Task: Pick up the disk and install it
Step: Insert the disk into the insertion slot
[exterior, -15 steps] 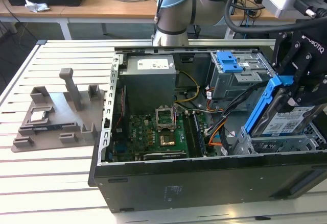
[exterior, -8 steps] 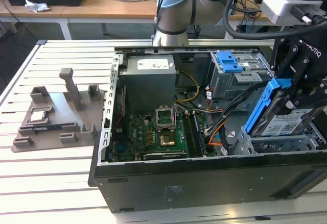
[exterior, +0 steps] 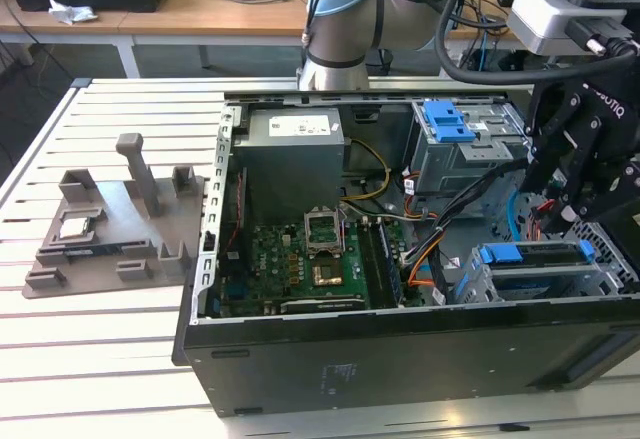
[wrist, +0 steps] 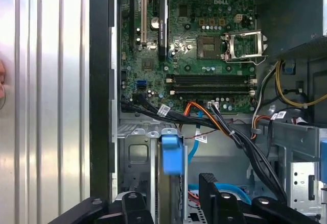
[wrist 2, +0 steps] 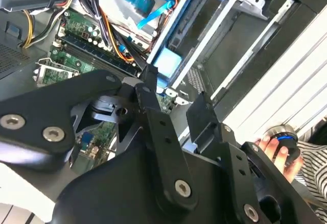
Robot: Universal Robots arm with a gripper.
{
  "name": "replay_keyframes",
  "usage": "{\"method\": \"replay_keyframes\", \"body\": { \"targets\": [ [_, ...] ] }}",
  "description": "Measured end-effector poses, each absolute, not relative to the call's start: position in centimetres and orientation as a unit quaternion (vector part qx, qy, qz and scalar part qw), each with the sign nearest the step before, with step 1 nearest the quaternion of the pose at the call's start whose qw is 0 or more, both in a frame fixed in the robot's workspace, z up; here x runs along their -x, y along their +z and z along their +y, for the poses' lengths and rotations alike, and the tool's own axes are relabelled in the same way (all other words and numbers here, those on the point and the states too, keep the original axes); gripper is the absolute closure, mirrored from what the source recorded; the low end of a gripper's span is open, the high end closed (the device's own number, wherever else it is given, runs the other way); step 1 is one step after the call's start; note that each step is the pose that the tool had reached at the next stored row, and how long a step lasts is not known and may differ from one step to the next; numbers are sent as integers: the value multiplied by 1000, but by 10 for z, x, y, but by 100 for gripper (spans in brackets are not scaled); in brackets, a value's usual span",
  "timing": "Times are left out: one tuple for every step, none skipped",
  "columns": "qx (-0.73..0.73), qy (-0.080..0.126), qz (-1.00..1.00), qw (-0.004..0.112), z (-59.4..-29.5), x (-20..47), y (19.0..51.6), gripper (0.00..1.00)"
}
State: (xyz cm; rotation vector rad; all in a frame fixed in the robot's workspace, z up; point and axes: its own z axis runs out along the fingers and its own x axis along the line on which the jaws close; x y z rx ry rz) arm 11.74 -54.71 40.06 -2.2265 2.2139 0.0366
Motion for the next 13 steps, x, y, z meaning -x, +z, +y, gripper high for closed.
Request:
{"method": "replay_keyframes", "body": {
  "targets": [
    [709, 12, 705, 1, -547, -117, 401, 49],
    [709, 12, 705, 1, -547, -117, 401, 49],
    [709, 12, 705, 1, -547, -117, 401, 49],
    [709, 12, 705, 1, -547, -117, 400, 51],
    [709, 12, 705, 1, -547, -117, 400, 58],
    [709, 12, 705, 1, -547, -117, 400, 64],
    [709, 12, 705, 1, -547, -117, 400, 70],
    [709, 12, 705, 1, -547, -117, 400, 70],
    [709, 12, 705, 1, -547, -117, 400, 76],
    [709, 12, 705, 1, -547, -117, 400, 82],
    [709, 12, 705, 1, -547, -117, 400, 89],
    [709, 12, 705, 1, -547, -117, 400, 89],
    [709, 12, 705, 1, -547, -117, 400, 89]
  ]
}}
